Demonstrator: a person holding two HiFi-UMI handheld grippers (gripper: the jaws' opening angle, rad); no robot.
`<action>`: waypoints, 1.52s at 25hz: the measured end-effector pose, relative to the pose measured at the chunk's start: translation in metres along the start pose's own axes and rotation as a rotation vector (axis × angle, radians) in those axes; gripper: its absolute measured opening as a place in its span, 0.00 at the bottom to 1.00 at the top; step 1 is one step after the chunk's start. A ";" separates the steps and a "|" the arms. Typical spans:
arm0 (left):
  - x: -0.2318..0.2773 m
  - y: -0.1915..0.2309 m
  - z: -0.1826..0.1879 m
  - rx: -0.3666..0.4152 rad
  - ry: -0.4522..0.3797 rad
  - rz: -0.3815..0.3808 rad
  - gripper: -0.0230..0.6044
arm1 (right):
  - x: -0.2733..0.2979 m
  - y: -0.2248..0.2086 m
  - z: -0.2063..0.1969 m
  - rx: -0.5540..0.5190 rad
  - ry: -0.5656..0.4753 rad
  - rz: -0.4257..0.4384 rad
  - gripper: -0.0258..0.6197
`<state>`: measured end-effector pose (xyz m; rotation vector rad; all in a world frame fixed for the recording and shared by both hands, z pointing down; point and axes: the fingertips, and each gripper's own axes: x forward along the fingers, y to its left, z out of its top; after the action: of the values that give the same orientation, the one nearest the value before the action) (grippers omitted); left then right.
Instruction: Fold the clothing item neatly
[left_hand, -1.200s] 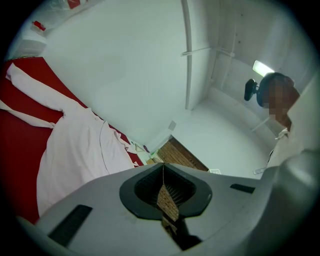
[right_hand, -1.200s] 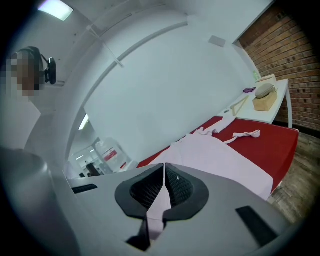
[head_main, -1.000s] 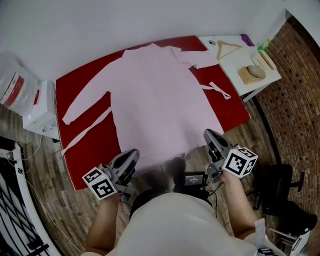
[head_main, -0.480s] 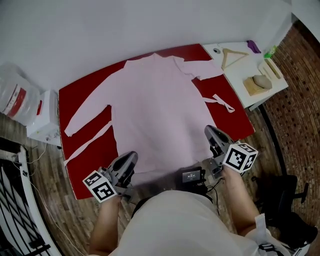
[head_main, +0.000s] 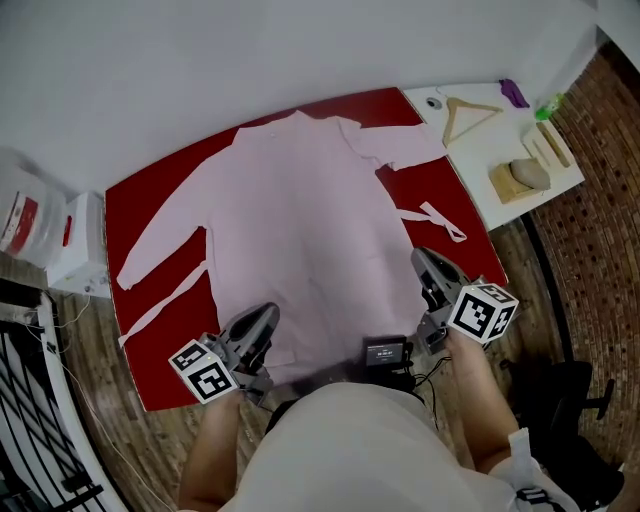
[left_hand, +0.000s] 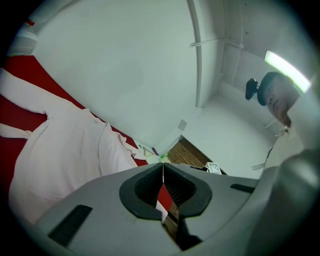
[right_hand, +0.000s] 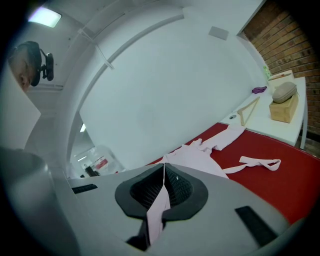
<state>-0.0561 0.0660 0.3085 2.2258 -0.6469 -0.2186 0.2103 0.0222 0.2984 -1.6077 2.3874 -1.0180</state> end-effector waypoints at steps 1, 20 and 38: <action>0.005 0.001 0.000 0.000 0.004 0.002 0.05 | 0.001 -0.006 0.002 0.005 0.001 -0.003 0.05; 0.108 0.033 -0.008 -0.006 0.079 0.062 0.05 | 0.066 -0.174 0.031 0.024 0.109 -0.167 0.05; 0.237 0.090 -0.001 0.058 0.199 0.069 0.05 | 0.137 -0.283 0.051 -0.001 0.167 -0.274 0.05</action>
<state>0.1131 -0.1060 0.3880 2.2407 -0.6258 0.0571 0.3957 -0.1821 0.4583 -1.9633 2.3086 -1.2415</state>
